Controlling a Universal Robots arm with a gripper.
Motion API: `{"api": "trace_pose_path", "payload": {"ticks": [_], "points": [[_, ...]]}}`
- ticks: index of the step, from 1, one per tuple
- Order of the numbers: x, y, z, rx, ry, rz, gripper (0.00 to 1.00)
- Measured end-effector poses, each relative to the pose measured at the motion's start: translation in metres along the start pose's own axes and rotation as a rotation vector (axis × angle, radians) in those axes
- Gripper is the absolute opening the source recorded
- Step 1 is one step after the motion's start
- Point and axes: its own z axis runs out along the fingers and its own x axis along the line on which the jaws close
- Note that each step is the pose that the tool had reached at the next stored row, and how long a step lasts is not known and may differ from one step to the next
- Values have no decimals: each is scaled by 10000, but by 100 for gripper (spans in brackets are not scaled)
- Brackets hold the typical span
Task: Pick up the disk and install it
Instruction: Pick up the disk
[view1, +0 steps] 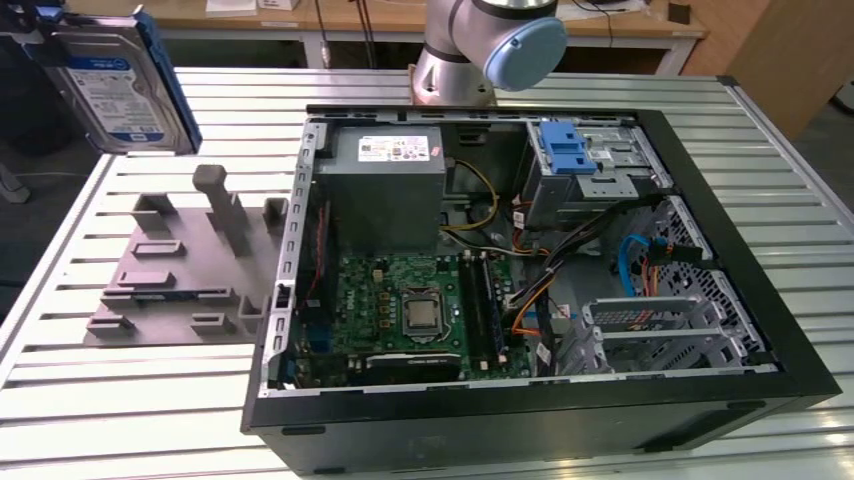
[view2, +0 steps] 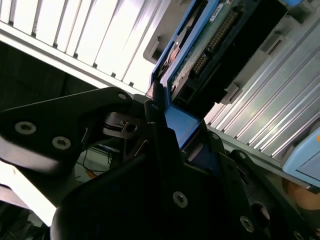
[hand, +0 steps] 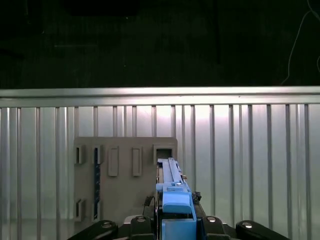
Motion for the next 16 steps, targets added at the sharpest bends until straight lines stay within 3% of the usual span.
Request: {"api": "trace_pose_path", "payload": {"ticks": [9, 16], "points": [[-6, 1, -79, 0, -7, -1, 36], [-7, 2, -187, -1, -7, 0, 36]]}}
